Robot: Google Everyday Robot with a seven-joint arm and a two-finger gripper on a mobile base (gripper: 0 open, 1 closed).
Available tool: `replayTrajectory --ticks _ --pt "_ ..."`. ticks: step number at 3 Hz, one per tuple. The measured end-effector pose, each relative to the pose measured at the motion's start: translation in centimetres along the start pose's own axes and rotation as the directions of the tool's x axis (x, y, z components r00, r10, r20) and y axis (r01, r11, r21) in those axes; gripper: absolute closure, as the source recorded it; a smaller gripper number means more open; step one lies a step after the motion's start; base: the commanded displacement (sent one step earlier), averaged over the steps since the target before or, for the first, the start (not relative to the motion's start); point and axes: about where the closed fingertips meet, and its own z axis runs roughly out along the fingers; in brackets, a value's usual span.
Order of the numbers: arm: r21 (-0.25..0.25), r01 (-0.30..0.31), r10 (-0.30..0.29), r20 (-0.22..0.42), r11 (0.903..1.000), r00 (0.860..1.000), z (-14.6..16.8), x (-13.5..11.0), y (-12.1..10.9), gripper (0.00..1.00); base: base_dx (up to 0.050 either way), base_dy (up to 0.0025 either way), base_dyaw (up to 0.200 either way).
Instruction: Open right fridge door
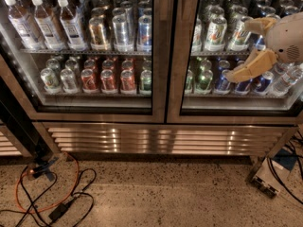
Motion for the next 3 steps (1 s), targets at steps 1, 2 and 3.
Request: replayTrajectory --ticks 1,2,3 --pt "-0.006 0.021 -0.021 0.104 0.9998 0.994 2.0 -1.0 -0.5 0.00 0.000 0.00000 0.000" --pt "-0.018 0.032 -0.026 0.263 0.9993 0.964 5.6 -2.7 -3.0 0.00 0.000 0.00000 0.000" --pt "-0.004 0.052 -0.047 0.364 0.9986 0.930 7.4 -4.4 -5.4 0.00 0.000 0.00000 0.000"
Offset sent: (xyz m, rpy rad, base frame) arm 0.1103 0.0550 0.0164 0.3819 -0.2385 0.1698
